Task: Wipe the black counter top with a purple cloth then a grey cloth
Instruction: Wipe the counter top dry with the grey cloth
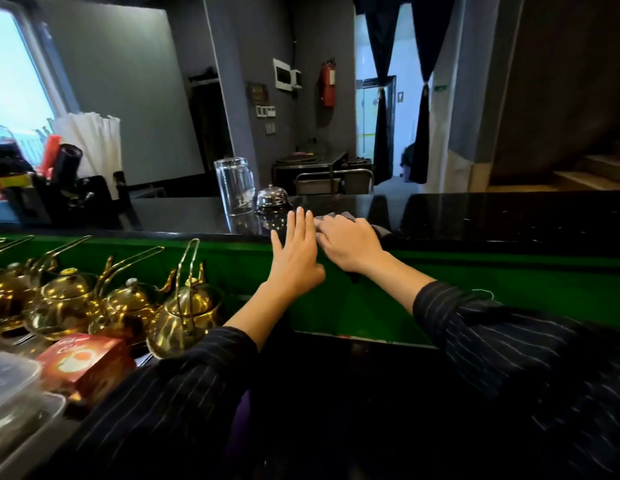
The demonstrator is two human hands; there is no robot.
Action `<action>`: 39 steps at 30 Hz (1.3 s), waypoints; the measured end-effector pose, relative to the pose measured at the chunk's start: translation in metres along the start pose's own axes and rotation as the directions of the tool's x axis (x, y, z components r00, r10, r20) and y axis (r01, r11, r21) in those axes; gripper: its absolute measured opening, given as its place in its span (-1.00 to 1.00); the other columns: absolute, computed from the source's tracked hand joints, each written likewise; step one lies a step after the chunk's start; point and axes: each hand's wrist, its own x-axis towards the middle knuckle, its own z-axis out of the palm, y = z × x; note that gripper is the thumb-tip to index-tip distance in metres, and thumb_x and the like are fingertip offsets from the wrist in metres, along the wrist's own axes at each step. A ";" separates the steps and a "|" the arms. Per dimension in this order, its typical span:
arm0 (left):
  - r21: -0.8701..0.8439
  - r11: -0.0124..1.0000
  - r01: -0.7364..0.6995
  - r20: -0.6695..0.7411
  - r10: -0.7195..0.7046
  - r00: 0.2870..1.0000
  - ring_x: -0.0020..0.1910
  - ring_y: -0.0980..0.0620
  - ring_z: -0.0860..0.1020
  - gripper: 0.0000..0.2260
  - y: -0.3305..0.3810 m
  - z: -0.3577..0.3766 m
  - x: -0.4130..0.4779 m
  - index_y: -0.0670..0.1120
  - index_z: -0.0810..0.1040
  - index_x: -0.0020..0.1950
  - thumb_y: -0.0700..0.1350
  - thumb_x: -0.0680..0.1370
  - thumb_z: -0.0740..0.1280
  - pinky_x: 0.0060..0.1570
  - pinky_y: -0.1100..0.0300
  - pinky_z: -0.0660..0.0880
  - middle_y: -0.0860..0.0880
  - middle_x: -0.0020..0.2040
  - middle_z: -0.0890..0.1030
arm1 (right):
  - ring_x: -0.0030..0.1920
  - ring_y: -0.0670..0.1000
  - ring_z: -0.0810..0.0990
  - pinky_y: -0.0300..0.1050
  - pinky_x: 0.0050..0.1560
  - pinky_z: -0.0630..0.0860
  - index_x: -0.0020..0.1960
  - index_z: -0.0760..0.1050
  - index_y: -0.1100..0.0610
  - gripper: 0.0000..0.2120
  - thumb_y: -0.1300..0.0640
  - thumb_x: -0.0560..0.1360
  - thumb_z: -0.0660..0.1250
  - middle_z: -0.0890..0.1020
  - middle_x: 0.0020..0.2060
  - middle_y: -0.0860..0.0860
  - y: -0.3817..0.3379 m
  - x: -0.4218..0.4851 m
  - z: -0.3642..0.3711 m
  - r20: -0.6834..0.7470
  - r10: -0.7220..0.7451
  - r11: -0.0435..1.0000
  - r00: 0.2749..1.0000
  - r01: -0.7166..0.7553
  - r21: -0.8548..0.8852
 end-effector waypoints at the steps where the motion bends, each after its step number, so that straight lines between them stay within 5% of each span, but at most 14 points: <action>1: -0.018 0.999 -0.034 0.015 0.035 0.999 0.54 -0.11 -0.27 -0.15 0.015 0.004 0.001 -0.19 -0.23 0.53 -0.17 0.43 0.28 0.44 -0.26 -0.16 -0.14 0.57 -0.23 | 0.23 0.05 0.52 0.11 0.12 0.41 0.30 0.45 -0.02 -0.63 -0.06 0.60 0.02 0.59 0.19 -0.02 0.017 -0.016 -0.002 -0.056 0.035 0.998 0.998 -0.037 -0.045; 9: 0.072 0.970 -0.234 0.181 0.218 0.959 0.55 -0.19 -0.18 -0.08 0.084 0.022 0.014 -0.09 -0.21 0.55 0.06 0.45 0.37 0.42 -0.31 -0.18 -0.12 0.58 -0.12 | 0.16 0.06 0.58 0.07 0.14 0.40 0.23 0.55 0.03 -0.56 -0.05 0.58 -0.01 0.64 0.15 0.00 0.162 -0.135 -0.047 -0.273 0.321 0.915 0.907 -0.371 -0.160; 14: 0.142 0.963 -0.230 0.397 0.158 0.904 0.54 -0.23 -0.11 -0.03 0.099 0.004 0.031 -0.02 -0.21 0.55 0.05 0.40 0.44 0.40 -0.36 -0.11 -0.08 0.58 -0.12 | 0.18 0.14 0.54 0.12 0.23 0.31 0.15 0.57 0.15 -0.59 0.00 0.58 0.02 0.63 0.12 0.10 0.145 -0.124 -0.047 -0.248 0.562 0.774 0.789 -0.607 -0.179; 22: 0.229 0.959 -0.169 0.567 0.010 0.824 0.49 -0.19 0.20 -0.13 0.116 -0.019 0.056 -0.12 -0.11 0.55 -0.04 0.44 0.41 0.43 -0.08 0.25 -0.15 0.55 0.08 | 0.24 0.11 0.51 0.11 0.25 0.31 0.24 0.51 0.10 -0.62 0.01 0.61 0.01 0.60 0.20 0.06 0.090 -0.105 -0.035 -0.169 0.241 0.967 0.956 -0.252 -0.045; 27: 0.352 0.935 -0.042 0.447 -0.129 0.885 0.48 -0.26 0.18 -0.42 0.173 -0.027 0.045 -0.19 0.16 0.48 -0.04 0.52 0.25 0.42 -0.30 0.10 -0.23 0.49 0.24 | 0.20 0.05 0.54 0.05 0.20 0.36 0.22 0.53 0.05 -0.59 -0.01 0.59 -0.02 0.62 0.16 0.00 0.168 -0.165 -0.060 -0.250 0.265 0.955 0.931 -0.290 -0.068; 30: 0.115 0.993 -0.016 0.297 -0.019 0.955 0.46 -0.26 0.18 -0.56 0.235 -0.015 0.045 -0.20 0.27 0.38 -0.09 0.53 0.15 0.38 -0.39 0.01 -0.23 0.43 0.30 | 0.25 0.02 0.51 0.04 0.25 0.34 0.27 0.51 0.02 -0.58 -0.01 0.60 -0.05 0.60 0.22 -0.02 0.234 -0.202 -0.086 -0.215 0.354 0.920 0.910 -0.381 -0.098; 35: -0.137 0.977 -0.161 0.281 0.194 0.940 0.47 -0.16 0.22 -0.53 0.314 0.018 0.056 -0.02 0.25 0.46 0.13 0.59 0.00 0.34 -0.44 -0.01 -0.11 0.47 0.32 | 0.35 0.07 0.43 0.13 0.25 0.36 0.35 0.40 0.06 -0.60 0.06 0.63 -0.07 0.49 0.34 0.01 0.343 -0.254 -0.135 -0.001 0.576 0.801 0.818 -0.565 -0.198; 39: -0.059 0.977 -0.204 0.205 0.212 0.956 0.50 -0.16 0.18 -0.55 0.338 0.045 0.055 0.16 0.13 0.50 0.15 0.61 -0.12 0.34 -0.40 0.06 -0.06 0.53 0.22 | 0.49 0.07 0.23 0.23 0.39 0.21 0.51 0.21 0.01 -0.51 0.08 0.61 -0.13 0.29 0.49 -0.02 0.414 -0.277 -0.168 0.205 0.710 0.704 0.674 -0.687 -0.177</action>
